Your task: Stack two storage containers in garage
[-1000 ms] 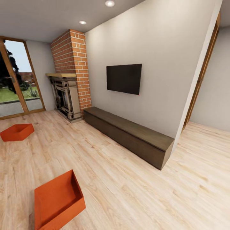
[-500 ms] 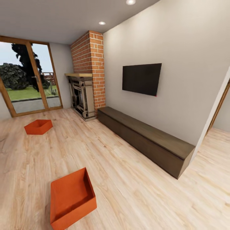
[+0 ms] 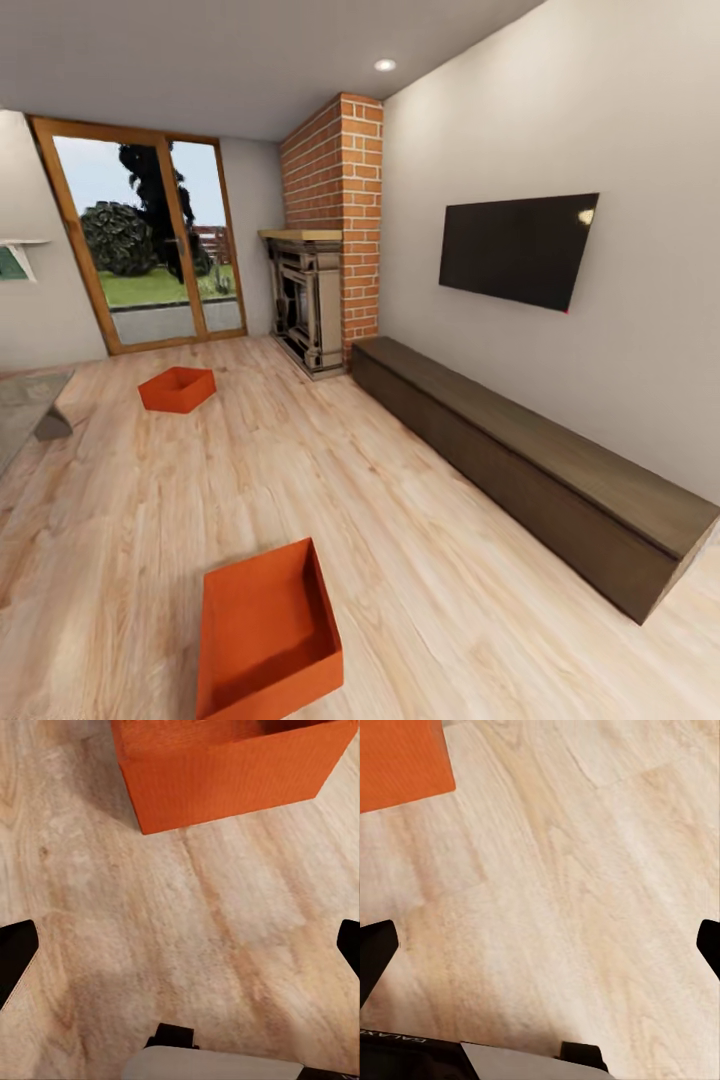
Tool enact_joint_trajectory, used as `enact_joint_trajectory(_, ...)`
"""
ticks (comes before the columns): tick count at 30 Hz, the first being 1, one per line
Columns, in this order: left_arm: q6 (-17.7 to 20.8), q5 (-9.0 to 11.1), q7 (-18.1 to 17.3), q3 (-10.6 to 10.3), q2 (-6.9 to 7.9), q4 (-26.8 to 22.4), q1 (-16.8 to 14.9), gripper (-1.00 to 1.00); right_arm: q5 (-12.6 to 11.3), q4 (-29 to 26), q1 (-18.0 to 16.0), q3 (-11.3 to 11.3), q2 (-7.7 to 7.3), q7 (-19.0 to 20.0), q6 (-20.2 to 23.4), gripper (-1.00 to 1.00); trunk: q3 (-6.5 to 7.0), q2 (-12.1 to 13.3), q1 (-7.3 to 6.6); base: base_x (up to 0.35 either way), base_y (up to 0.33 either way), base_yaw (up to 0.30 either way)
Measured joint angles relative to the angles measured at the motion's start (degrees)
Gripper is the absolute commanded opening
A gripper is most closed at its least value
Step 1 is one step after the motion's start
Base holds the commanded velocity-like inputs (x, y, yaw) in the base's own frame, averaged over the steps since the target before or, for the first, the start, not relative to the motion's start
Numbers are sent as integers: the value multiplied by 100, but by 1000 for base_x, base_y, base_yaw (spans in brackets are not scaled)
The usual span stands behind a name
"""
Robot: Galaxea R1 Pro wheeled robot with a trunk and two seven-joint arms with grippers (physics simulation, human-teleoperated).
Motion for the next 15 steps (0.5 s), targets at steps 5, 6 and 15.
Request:
enact_joint_trajectory(5, 2, 0, -1, 1, 0, 0, 0, 100, 0, 0, 0, 0, 0, -1, -1, 100, 0, 0, 0, 310, 41, 286)
enact_joint_trajectory(6, 3, 0, -2, 1, 0, 0, 0, 100, 0, 0, 0, 0, 0, -1, -1, 100, 0, 0, 0, 322, 6, 286)
enact_joint_trajectory(15, 6, 0, -4, 3, 0, -1, 0, 100, 0, 0, 0, 0, 0, -2, -2, 100, 0, 0, 0, 322, -100, 286)
